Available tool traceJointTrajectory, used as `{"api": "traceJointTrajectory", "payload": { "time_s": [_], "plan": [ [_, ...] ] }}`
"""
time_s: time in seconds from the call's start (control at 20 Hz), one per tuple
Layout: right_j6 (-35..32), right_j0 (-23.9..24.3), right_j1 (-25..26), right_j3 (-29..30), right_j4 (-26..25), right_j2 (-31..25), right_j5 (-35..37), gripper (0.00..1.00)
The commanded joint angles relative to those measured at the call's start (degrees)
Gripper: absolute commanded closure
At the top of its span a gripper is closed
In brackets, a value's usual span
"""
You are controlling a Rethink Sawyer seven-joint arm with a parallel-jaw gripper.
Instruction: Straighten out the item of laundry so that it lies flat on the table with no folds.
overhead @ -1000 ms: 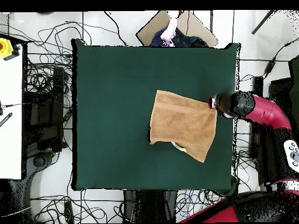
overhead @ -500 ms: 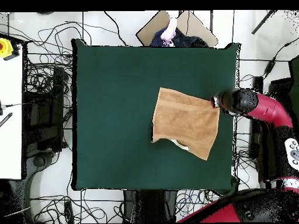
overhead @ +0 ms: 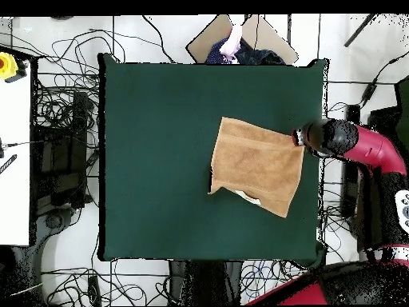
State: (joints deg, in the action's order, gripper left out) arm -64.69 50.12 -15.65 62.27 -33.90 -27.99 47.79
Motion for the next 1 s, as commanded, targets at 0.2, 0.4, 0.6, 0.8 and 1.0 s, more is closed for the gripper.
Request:
{"api": "traceJointTrajectory", "payload": {
  "time_s": [0.2,0.4,0.6,0.8,1.0],
  "plan": [
    [1.9,0.6,-4.1,6.6,1.6,0.1,1.2,0.00],
    [-2.0,-0.8,-8.4,10.9,2.8,0.8,1.7,0.00],
    [-5.2,-1.9,-11.8,14.3,3.3,2.5,1.4,0.00],
    [-11.3,-3.6,-16.3,20.4,4.5,4.3,-0.7,0.00],
    [-17.6,-6.3,-17.6,25.6,5.5,5.7,-4.5,0.00]
  ]
}}
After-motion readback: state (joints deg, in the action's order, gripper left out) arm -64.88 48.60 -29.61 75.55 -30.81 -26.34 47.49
